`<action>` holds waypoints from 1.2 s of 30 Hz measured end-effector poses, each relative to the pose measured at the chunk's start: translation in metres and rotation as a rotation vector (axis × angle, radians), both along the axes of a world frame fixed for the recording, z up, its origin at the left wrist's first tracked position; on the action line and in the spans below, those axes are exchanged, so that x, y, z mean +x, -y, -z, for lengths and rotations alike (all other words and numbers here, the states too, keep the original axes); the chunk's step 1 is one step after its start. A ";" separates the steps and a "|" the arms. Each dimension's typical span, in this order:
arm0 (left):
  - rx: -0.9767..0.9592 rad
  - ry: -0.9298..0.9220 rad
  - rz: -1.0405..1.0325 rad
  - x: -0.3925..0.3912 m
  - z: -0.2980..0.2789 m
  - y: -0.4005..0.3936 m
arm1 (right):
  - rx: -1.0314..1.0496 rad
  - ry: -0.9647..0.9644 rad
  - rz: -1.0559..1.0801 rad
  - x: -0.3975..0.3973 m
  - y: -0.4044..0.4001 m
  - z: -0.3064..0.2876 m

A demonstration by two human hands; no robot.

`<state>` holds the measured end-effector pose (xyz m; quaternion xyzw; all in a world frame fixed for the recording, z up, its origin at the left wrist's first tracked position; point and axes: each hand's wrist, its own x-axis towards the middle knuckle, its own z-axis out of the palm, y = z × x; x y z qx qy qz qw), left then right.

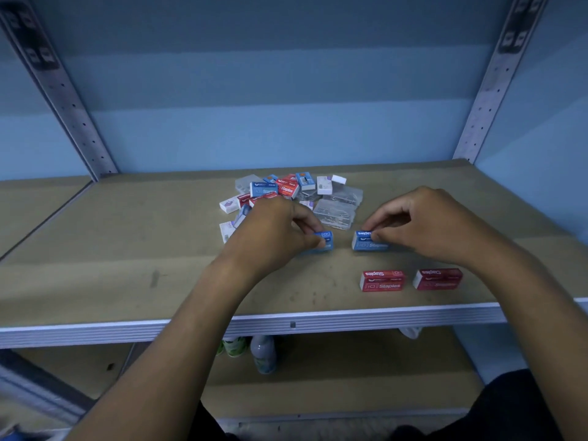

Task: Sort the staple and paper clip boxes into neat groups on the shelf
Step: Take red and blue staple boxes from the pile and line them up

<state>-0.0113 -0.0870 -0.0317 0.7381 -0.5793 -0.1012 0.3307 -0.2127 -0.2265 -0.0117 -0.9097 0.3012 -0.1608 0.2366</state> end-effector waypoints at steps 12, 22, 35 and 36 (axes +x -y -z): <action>-0.097 0.043 0.125 -0.074 0.000 0.058 | -0.040 0.037 0.188 -0.094 0.018 -0.006; -0.133 0.017 0.227 -0.136 -0.002 0.094 | -0.058 0.034 0.325 -0.152 0.032 0.000; -0.027 0.079 0.344 -0.167 0.003 0.104 | 0.000 -0.006 0.376 -0.176 0.037 0.008; -0.020 0.079 0.342 -0.167 0.004 0.105 | 0.011 -0.008 0.375 -0.175 0.036 0.008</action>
